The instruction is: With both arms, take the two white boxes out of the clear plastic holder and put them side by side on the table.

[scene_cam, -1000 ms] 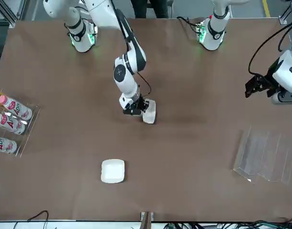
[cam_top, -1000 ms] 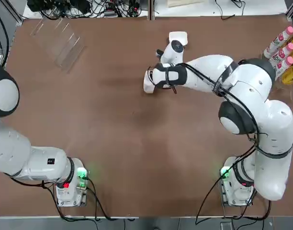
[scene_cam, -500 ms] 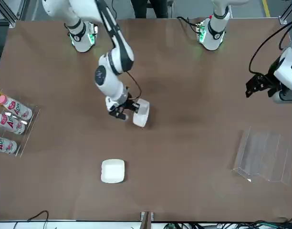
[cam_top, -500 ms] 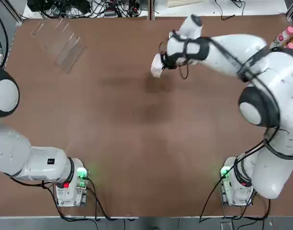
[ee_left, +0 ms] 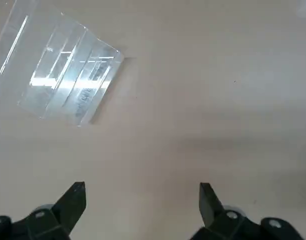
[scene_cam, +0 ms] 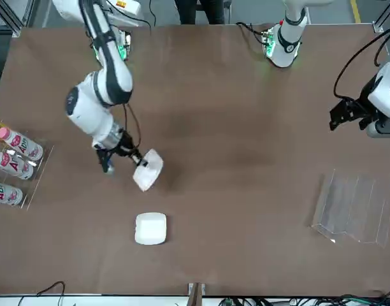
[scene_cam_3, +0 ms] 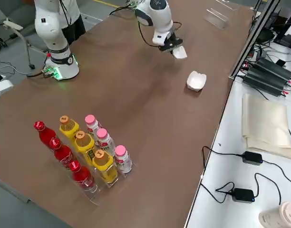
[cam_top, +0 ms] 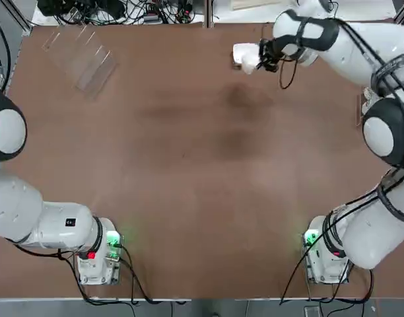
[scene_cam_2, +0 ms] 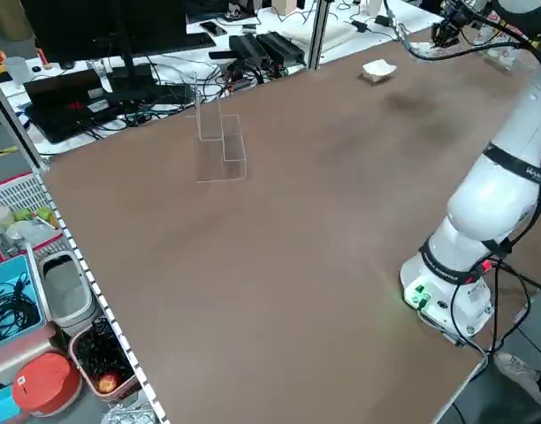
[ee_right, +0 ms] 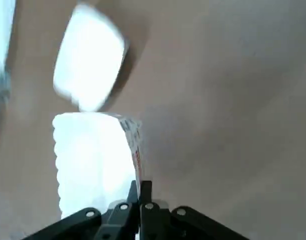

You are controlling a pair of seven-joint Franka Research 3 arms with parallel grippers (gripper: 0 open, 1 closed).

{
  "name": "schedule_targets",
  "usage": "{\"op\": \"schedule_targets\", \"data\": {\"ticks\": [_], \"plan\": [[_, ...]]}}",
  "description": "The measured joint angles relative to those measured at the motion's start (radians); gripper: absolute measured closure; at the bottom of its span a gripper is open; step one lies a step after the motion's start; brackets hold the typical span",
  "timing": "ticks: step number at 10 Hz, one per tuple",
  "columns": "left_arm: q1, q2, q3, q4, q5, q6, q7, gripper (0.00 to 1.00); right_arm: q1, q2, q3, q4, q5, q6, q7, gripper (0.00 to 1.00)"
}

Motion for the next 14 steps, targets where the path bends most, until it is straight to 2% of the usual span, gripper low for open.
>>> {"op": "schedule_targets", "data": {"ticks": [2, 4, 6, 7, 9, 10, 14], "plan": [[0.002, 0.0, 0.004, 0.0, 0.0, 0.0, 0.0, 0.0, -0.119, 0.0, -0.014, 0.002, 0.001, 0.031, 0.103, 0.98], [0.003, 0.0, 0.005, 0.006, 0.0, 0.0, 0.0, 0.0, -0.166, 0.022, -0.016, 0.001, 0.002, 0.16, 0.254, 0.98], [0.003, -0.003, 0.007, 0.015, 0.0, -0.011, 0.0, 0.0, -0.154, 0.142, 0.002, 0.014, 0.002, 0.366, 0.454, 0.98], [0.004, -0.003, 0.007, 0.015, 0.0, -0.014, 0.0, 0.0, -0.146, 0.211, 0.009, 0.041, 0.005, 0.41, 0.522, 0.98], [0.006, -0.003, 0.007, 0.015, 0.0, -0.016, 0.0, 0.0, -0.141, 0.326, 0.011, 0.126, 0.007, 0.428, 0.621, 0.98], [0.006, -0.003, 0.007, 0.015, 0.0, -0.017, 0.0, 0.0, -0.141, 0.359, 0.01, 0.159, 0.013, 0.429, 0.636, 0.98], [0.006, -0.003, 0.007, 0.016, 0.0, -0.024, 0.0, 0.0, -0.112, 0.408, 0.014, 0.216, 0.031, 0.427, 0.641, 0.98]]}}
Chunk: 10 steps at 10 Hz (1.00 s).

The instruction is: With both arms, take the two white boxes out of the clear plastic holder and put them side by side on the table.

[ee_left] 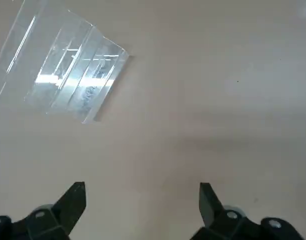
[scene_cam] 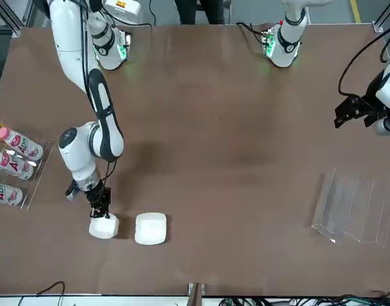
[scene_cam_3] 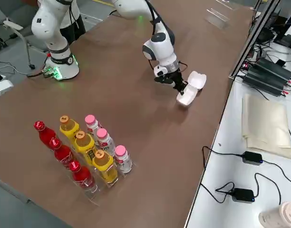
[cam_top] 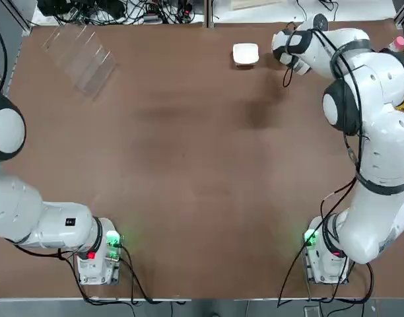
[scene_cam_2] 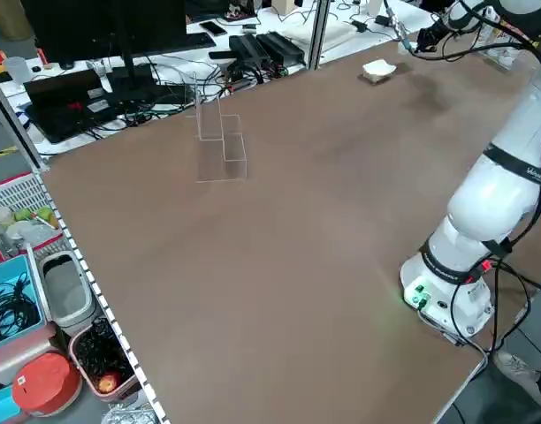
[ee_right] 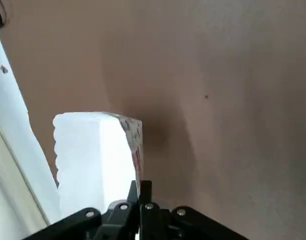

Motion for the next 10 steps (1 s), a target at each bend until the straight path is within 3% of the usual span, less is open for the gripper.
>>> {"op": "schedule_targets", "data": {"ticks": [7, 10], "plan": [[0.0, 0.0, 0.0, 0.0, 0.0, 0.0, 0.0, 0.0, 0.03, 0.105, 0.005, 0.053, 0.031, 0.099, 0.01, 0.98], [0.0, 0.0, 0.0, 0.0, 0.0, 0.0, 0.0, 0.0, 0.03, 0.139, 0.03, 0.072, 0.054, 0.151, 0.01, 0.98]]}}
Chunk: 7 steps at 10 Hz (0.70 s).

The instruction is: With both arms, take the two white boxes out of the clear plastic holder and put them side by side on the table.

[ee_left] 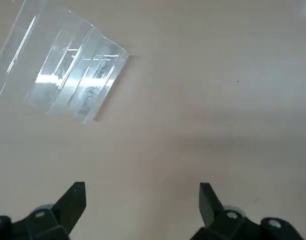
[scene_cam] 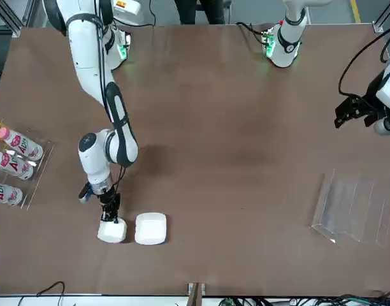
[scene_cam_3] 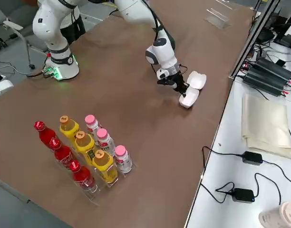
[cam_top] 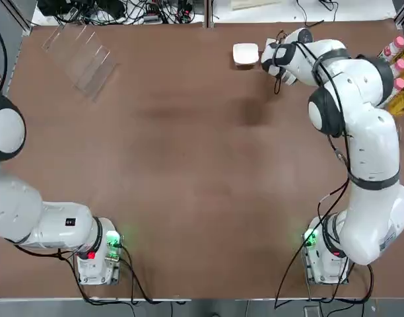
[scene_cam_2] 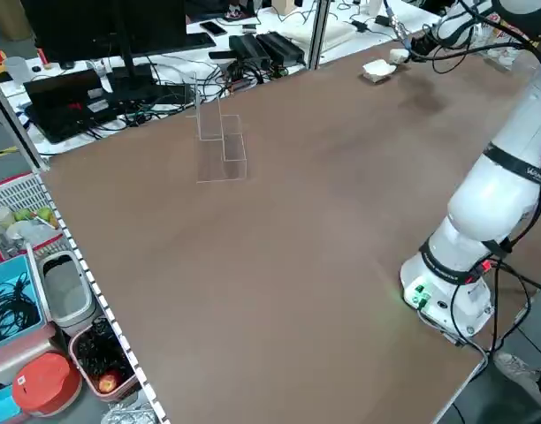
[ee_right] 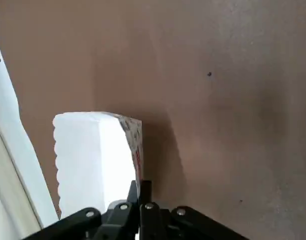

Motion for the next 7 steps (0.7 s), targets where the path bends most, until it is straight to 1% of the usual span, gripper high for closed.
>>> {"op": "schedule_targets", "data": {"ticks": [2, 7], "plan": [[0.0, 0.0, 0.0, 0.0, 0.0, 0.0, 0.0, 0.0, 0.0, 0.008, 0.01, 0.006, 0.002, 0.01, 0.001, 0.98], [0.007, 0.0, 0.002, 0.0, 0.0, -0.001, 0.0, 0.0, 0.006, 0.024, 0.014, 0.012, 0.002, 0.016, 0.0, 0.98]]}}
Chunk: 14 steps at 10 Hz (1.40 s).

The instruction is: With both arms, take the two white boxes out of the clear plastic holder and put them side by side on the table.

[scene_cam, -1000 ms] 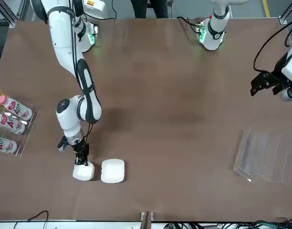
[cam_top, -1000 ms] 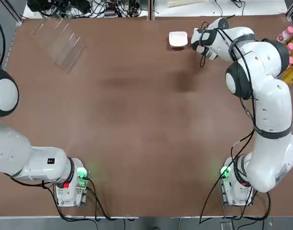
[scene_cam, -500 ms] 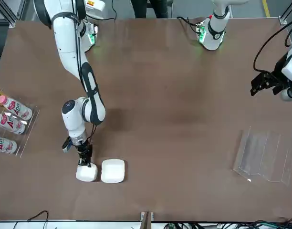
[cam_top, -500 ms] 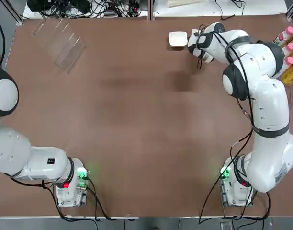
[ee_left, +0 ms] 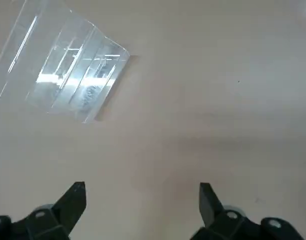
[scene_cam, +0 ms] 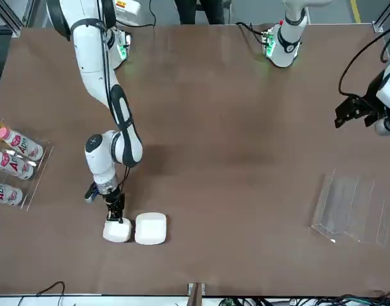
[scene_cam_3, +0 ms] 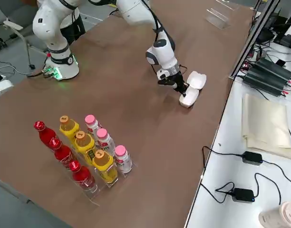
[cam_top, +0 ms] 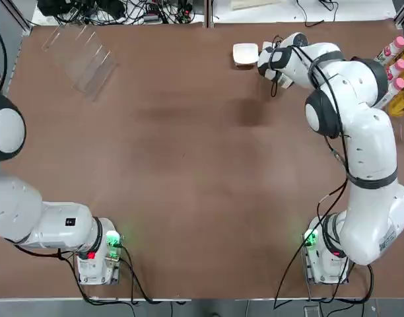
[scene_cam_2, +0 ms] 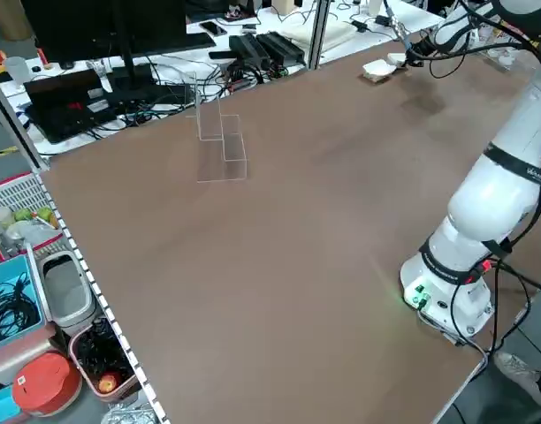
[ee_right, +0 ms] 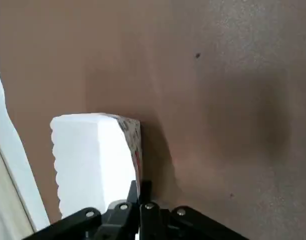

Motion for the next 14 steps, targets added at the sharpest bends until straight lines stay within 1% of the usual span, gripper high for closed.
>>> {"op": "schedule_targets", "data": {"ticks": [2, 4, 5, 6, 7, 8, 9, 10, 11, 13, 14], "plan": [[0.022, 0.0, 0.001, 0.0, 0.0, -0.001, 0.0, 0.0, 0.01, 0.001, 0.0, 0.0, 0.0, 0.0, 0.0, 0.98], [0.024, 0.001, 0.0, -0.001, 0.0, -0.002, 0.0, 0.0, 0.016, 0.001, 0.0, 0.0, 0.0, 0.001, 0.0, 0.98], [0.024, 0.001, 0.0, -0.002, 0.0, -0.002, 0.0, 0.0, 0.016, 0.001, 0.0, 0.0, 0.0, 0.001, 0.0, 0.97], [0.024, 0.002, 0.0, -0.002, 0.0, -0.002, 0.0, 0.0, 0.014, 0.002, -0.001, 0.0, 0.0, 0.001, -0.001, 0.93], [0.024, 0.002, -0.001, -0.002, 0.0, -0.002, 0.0, 0.0, 0.01, 0.002, -0.002, 0.0, 0.0, 0.001, -0.001, 0.85], [0.024, 0.002, -0.001, -0.002, 0.0, -0.002, 0.0, 0.0, 0.005, 0.002, -0.002, 0.0, 0.0, 0.0, -0.001, 0.69], [0.023, 0.002, -0.001, -0.002, 0.0, -0.002, 0.0, 0.0, 0.001, 0.002, -0.003, 0.0, 0.0, 0.0, -0.002, 0.55], [0.023, 0.002, -0.002, -0.002, 0.0, -0.002, 0.0, 0.0, -0.001, 0.002, -0.003, 0.0, 0.0, 0.0, -0.002, 0.38], [0.023, 0.002, -0.002, -0.001, 0.0, -0.002, 0.0, 0.0, -0.003, 0.002, -0.003, 0.0, 0.0, 0.0, -0.002, 0.29], [0.022, 0.0, -0.005, 0.002, 0.0, -0.002, 0.0, 0.0, -0.003, 0.002, -0.004, 0.001, 0.0, 0.0, -0.002, 0.29], [0.022, -0.003, -0.007, 0.005, 0.0, -0.002, 0.0, 0.0, -0.003, 0.0, -0.005, 0.004, 0.0, -0.02, -0.002, 0.28]]}}
